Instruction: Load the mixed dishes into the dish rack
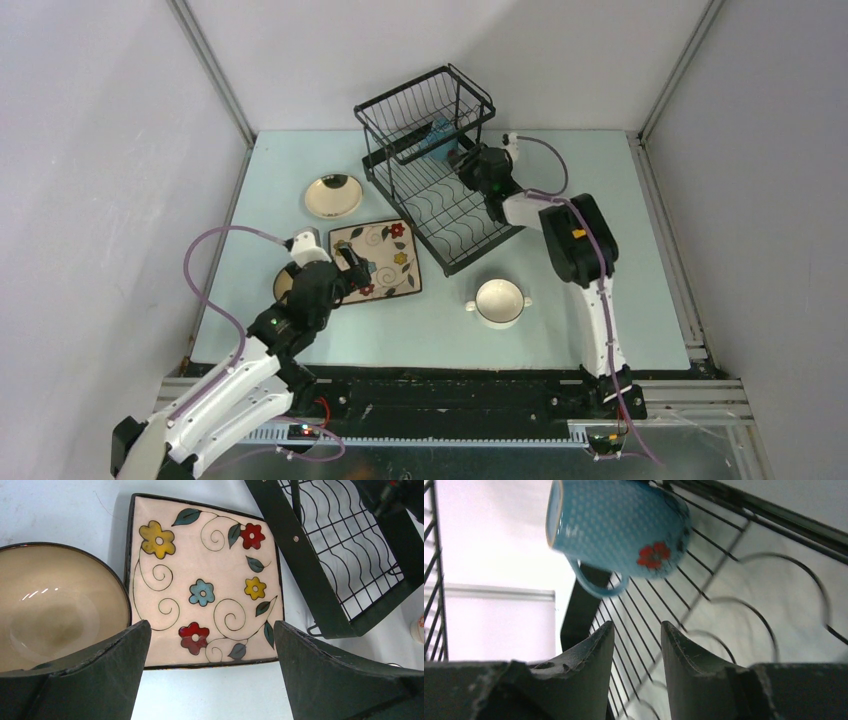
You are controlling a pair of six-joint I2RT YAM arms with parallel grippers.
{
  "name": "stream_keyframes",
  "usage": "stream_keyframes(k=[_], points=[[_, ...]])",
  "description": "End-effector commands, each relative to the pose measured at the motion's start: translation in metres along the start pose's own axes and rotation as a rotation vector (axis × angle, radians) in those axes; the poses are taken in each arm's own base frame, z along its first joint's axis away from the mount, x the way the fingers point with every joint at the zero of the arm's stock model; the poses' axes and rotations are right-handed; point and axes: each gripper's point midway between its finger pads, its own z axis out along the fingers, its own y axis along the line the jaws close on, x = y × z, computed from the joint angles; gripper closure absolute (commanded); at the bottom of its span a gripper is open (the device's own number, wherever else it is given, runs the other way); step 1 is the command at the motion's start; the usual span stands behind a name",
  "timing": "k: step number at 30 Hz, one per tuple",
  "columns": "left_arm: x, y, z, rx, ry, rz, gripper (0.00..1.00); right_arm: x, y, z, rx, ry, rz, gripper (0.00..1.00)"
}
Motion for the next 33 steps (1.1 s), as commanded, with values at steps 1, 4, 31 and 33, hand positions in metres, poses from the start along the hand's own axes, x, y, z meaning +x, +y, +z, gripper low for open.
stream_keyframes(k=[1, 4, 31, 33], points=[[-0.011, -0.008, 0.000, 0.019, -0.023, -0.038, 0.00, -0.052, 0.076, -0.070, -0.180, -0.065, -0.103, 0.57], [-0.011, -0.008, -0.001, 0.017, -0.018, -0.034, 0.00, -0.054, 0.062, -0.111, -0.150, -0.047, -0.190, 0.54], [-0.009, 0.005, 0.003, -0.014, 0.130, -0.113, 0.00, -0.029, -0.002, -0.308, 0.024, 0.324, -0.539, 0.12], [-0.014, 0.019, 0.003, -0.033, 0.130, -0.188, 0.00, -0.023, 0.000, -0.309, 0.024, 0.324, -0.576, 0.09]])
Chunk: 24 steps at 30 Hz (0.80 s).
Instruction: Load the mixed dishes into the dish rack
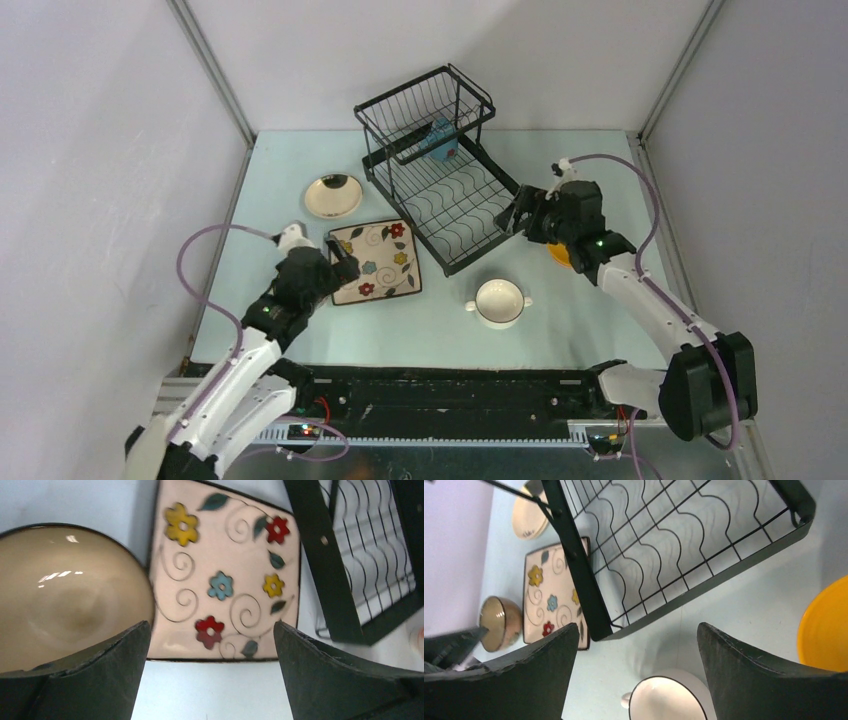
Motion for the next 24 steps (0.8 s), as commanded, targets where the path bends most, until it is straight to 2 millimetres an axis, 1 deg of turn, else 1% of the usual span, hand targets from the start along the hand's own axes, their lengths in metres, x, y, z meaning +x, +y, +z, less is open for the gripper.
stream_keyframes(k=[1, 2, 3, 4, 5, 6, 7, 8, 9, 10, 12, 13, 16, 17, 18, 20, 21, 24], points=[[-0.020, 0.015, -0.004, -0.013, 0.005, -0.168, 0.00, 0.011, 0.012, -0.006, -0.011, 0.010, -0.127, 0.08], [-0.027, 0.025, -0.004, -0.044, -0.019, -0.198, 0.00, 0.013, 0.020, -0.007, -0.016, -0.004, -0.158, 0.06], [-0.028, 0.034, -0.006, -0.082, -0.025, -0.207, 0.00, 0.012, 0.026, -0.007, -0.027, -0.021, -0.175, 0.05], [-0.032, 0.044, -0.008, -0.120, -0.041, -0.233, 0.00, 0.016, 0.035, -0.007, -0.041, -0.025, -0.207, 0.05], [-0.034, 0.052, -0.011, -0.159, -0.042, -0.242, 0.00, 0.016, 0.041, -0.007, -0.053, -0.038, -0.223, 0.04], [-0.041, 0.060, -0.013, -0.191, -0.063, -0.268, 0.00, 0.021, 0.049, -0.006, -0.061, -0.039, -0.247, 0.04], [-0.040, 0.068, -0.016, -0.229, -0.055, -0.278, 0.00, 0.023, 0.053, -0.005, -0.071, -0.044, -0.268, 0.04], [-0.047, 0.075, -0.019, -0.259, -0.074, -0.305, 0.00, 0.030, 0.058, -0.004, -0.078, -0.037, -0.286, 0.04], [-0.046, 0.082, -0.021, -0.289, -0.069, -0.314, 0.00, 0.034, 0.059, -0.002, -0.077, -0.033, -0.295, 0.04], [-0.051, 0.089, -0.023, -0.317, -0.087, -0.336, 0.00, 0.041, 0.061, 0.000, -0.082, -0.022, -0.303, 0.04], [-0.052, 0.103, -0.028, -0.377, -0.092, -0.362, 0.00, 0.053, 0.063, 0.004, -0.096, 0.001, -0.311, 0.04], [-0.053, 0.107, -0.029, -0.398, -0.099, -0.369, 0.00, 0.058, 0.066, 0.005, -0.109, 0.007, -0.320, 0.04], [-0.051, 0.121, -0.034, -0.487, -0.089, -0.380, 0.00, 0.067, 0.068, 0.008, -0.112, 0.018, -0.332, 0.05], [-0.049, 0.126, -0.035, -0.520, -0.080, -0.389, 0.00, 0.067, 0.069, 0.008, -0.108, 0.012, -0.336, 0.05], [-0.048, 0.135, -0.041, -0.582, -0.080, -0.386, 0.00, 0.067, 0.068, 0.009, -0.101, 0.008, -0.338, 0.05], [-0.043, 0.143, -0.044, -0.639, -0.066, -0.398, 0.00, 0.068, 0.066, 0.009, -0.085, 0.000, -0.344, 0.06], [-0.039, 0.146, -0.041, -0.644, -0.056, -0.405, 0.00, 0.068, 0.065, 0.009, -0.076, -0.004, -0.347, 0.06], [-0.024, 0.142, -0.028, -0.588, -0.007, -0.465, 0.00, 0.067, 0.064, 0.008, -0.065, -0.018, -0.350, 0.07]])
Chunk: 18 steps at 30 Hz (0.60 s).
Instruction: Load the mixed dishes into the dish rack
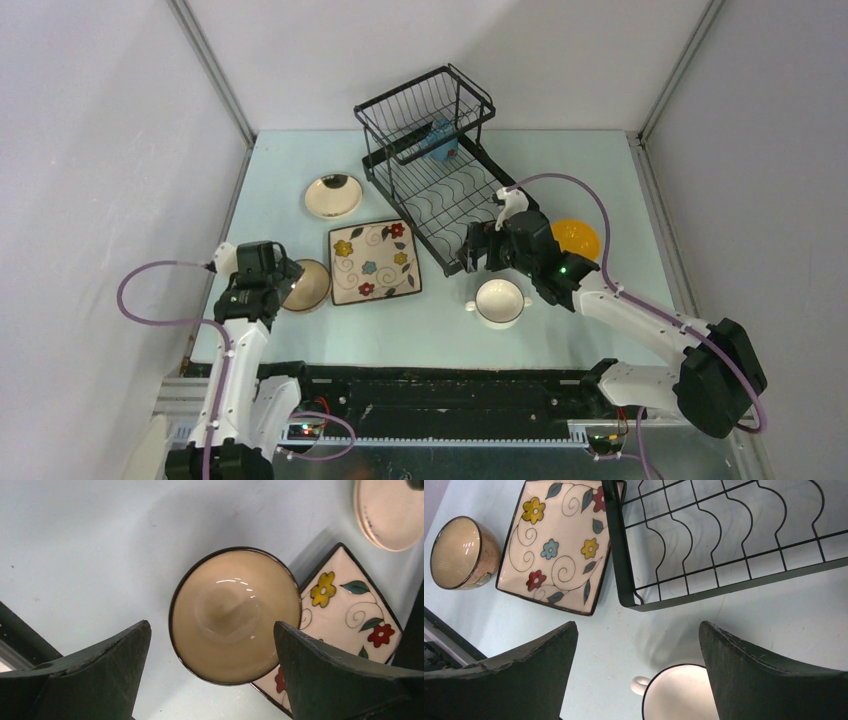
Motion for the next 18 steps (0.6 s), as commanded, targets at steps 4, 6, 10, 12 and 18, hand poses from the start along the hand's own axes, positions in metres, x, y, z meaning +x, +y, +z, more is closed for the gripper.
stream_keyframes(k=[4, 6, 10, 12, 18], points=[[0.015, 0.007, 0.017, -0.029, 0.054, -0.096, 0.01, -0.018, -0.001, -0.002, 0.027, -0.096, -0.017, 0.07], [0.019, 0.009, 0.021, -0.047, 0.064, -0.107, 0.02, -0.017, -0.002, -0.002, 0.031, -0.095, -0.016, 0.07], [0.033, 0.013, 0.031, -0.075, 0.108, -0.121, 0.07, -0.016, -0.003, -0.002, 0.034, -0.094, -0.012, 0.08], [0.040, 0.015, 0.036, -0.086, 0.126, -0.127, 0.11, -0.016, -0.003, -0.002, 0.034, -0.092, -0.010, 0.08], [0.055, 0.021, 0.047, -0.094, 0.141, -0.183, 0.33, -0.014, -0.006, 0.000, 0.051, -0.085, -0.009, 0.08]])
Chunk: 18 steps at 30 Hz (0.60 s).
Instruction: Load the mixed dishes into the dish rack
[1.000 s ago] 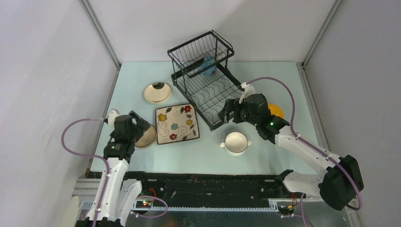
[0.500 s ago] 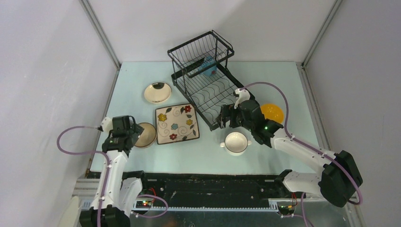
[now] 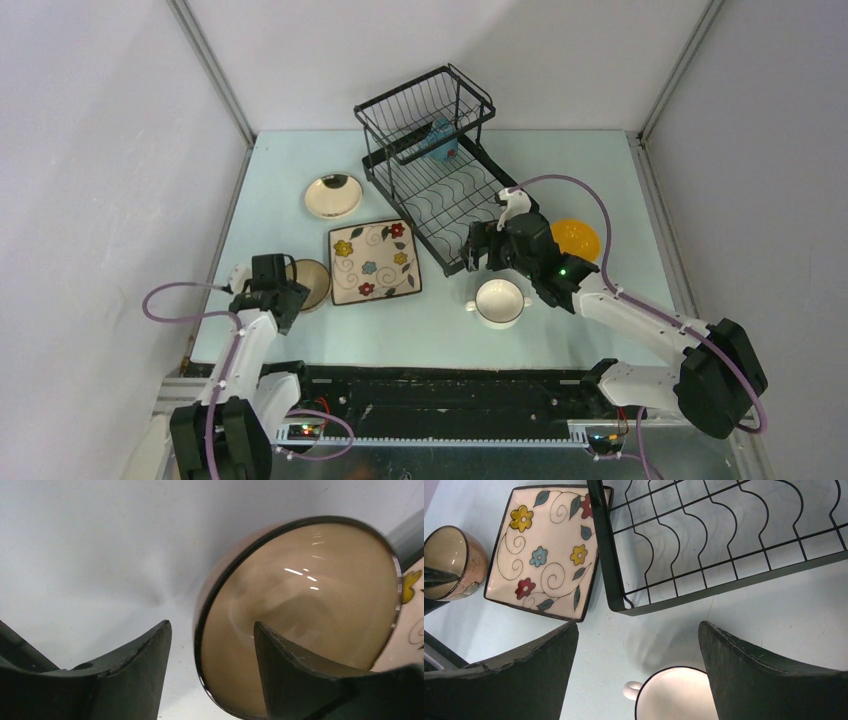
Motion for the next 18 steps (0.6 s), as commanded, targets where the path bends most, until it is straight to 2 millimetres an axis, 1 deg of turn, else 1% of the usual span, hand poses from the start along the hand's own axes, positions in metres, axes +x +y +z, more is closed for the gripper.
stream_keyframes(k=[1, 6, 10, 12, 14, 15, 16, 17, 18], points=[[-0.0036, -0.0082, 0.0040, 0.041, -0.026, -0.088, 0.34, -0.0118, 0.0006, 0.0000, 0.007, -0.052, -0.002, 0.08], [-0.0077, -0.0053, 0.0044, 0.029, -0.052, -0.089, 0.37, -0.0100, 0.0001, 0.0022, 0.009, -0.047, -0.002, 0.08], [-0.0043, -0.0049, 0.0079, 0.026, -0.039, -0.087, 0.44, -0.0098, -0.0006, 0.0025, 0.013, -0.047, -0.003, 0.09], [-0.0022, -0.0061, 0.0098, 0.030, -0.030, -0.088, 0.49, -0.0100, -0.0014, 0.0025, 0.017, -0.048, -0.003, 0.09], [-0.0010, -0.0062, 0.0108, 0.028, -0.024, -0.087, 0.64, -0.0101, -0.0017, 0.0025, 0.019, -0.049, -0.004, 0.09], [-0.0019, -0.0061, 0.0101, 0.026, -0.026, -0.087, 0.80, -0.0104, -0.0020, 0.0024, 0.020, -0.050, -0.004, 0.09], [-0.0034, -0.0059, 0.0092, 0.024, -0.031, -0.087, 0.89, -0.0105, -0.0019, 0.0023, 0.020, -0.051, -0.004, 0.09], [-0.0062, -0.0040, 0.0072, 0.011, -0.041, -0.085, 0.97, -0.0105, -0.0024, 0.0022, 0.022, -0.051, -0.005, 0.09], [-0.0104, -0.0040, 0.0049, 0.011, -0.059, -0.089, 0.98, -0.0103, -0.0024, 0.0022, 0.023, -0.050, -0.005, 0.09]])
